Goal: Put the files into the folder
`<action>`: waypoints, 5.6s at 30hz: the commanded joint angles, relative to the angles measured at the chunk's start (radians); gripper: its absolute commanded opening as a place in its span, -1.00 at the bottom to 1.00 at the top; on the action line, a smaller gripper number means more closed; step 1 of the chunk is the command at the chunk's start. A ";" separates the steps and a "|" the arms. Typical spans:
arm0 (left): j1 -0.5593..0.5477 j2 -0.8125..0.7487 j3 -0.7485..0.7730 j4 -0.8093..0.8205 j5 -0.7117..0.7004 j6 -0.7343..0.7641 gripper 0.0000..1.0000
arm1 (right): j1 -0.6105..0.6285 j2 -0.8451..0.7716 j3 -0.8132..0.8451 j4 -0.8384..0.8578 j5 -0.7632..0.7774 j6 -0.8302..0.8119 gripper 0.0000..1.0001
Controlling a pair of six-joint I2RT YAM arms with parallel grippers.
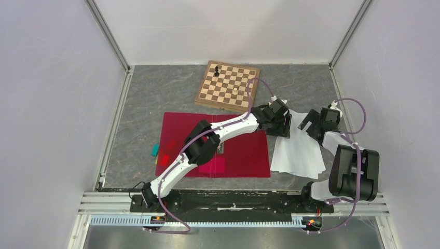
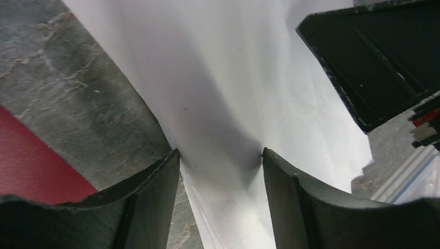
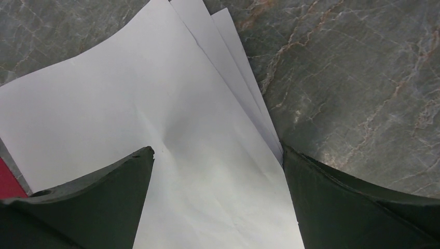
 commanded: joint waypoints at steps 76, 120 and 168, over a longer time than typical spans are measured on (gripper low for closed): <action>0.399 -1.105 -0.648 0.054 0.657 0.358 -0.95 | 0.400 -0.230 0.057 1.171 -1.069 0.556 0.08; 0.113 -0.480 -0.794 0.091 -0.176 -0.104 -0.95 | 0.490 -0.101 0.006 -0.078 -0.401 -0.167 -1.00; 0.330 -0.760 -1.195 0.159 -0.147 -0.165 -0.95 | 0.592 -0.136 -0.064 0.272 -0.424 -0.094 -1.00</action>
